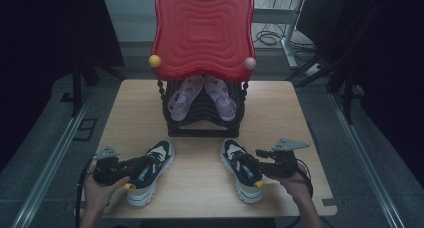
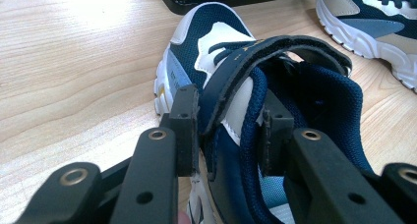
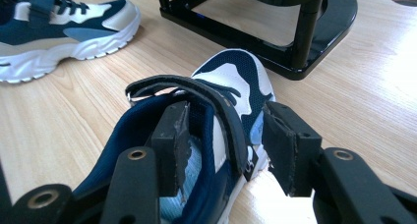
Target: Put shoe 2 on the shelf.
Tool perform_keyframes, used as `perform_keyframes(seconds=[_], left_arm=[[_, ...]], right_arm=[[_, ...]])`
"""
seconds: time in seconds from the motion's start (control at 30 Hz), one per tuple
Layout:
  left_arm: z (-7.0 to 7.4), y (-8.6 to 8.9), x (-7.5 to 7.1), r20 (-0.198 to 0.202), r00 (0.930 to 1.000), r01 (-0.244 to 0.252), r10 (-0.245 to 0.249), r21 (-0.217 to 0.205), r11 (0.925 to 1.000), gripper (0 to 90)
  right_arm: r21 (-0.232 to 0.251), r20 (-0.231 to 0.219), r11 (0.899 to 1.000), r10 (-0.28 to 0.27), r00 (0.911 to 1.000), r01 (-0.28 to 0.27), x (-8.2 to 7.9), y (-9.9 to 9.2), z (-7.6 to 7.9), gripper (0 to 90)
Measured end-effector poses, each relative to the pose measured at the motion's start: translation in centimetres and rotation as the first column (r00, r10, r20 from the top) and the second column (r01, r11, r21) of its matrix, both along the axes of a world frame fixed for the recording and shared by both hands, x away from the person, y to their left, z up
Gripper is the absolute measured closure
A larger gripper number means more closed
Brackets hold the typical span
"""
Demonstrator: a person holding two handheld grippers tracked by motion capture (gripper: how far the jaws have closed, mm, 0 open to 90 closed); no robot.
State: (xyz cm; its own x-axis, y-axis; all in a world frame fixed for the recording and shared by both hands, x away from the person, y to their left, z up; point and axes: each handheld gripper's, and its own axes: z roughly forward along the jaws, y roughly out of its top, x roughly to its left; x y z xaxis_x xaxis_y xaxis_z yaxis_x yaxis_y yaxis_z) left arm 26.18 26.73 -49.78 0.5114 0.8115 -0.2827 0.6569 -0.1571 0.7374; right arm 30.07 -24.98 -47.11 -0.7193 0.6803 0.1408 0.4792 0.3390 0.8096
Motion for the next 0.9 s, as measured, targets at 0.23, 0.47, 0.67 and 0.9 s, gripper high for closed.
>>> perform_keyframes(seconds=[0.23,0.47,0.67,0.9], left_arm=[[0.0,0.0,0.0,0.001,1.0,-0.003,0.003,-0.003,1.0,67.1],[0.0,0.0,0.0,0.0,1.0,-0.008,0.008,-0.004,1.0,67.1],[0.0,-0.1,-0.1,0.001,0.9999,-0.012,0.012,-0.005,0.9999,67.2],[0.0,-0.1,-0.2,0.0,0.9996,-0.027,0.027,-0.021,0.9994,67.8]], right_arm=[[-0.053,-0.041,0.998,-0.02,0.999,0.018,0.4,1.0,-0.4,54.0],[-0.078,-0.081,0.997,-0.022,0.9965,0.016,0.8,1.3,-0.8,61.3],[-0.098,-0.104,0.995,-0.019,0.9944,0.009,0.9,1.5,-0.7,67.7],[-0.076,-0.093,0.997,-0.012,0.9956,0.004,0.8,1.3,-0.7,69.7]])
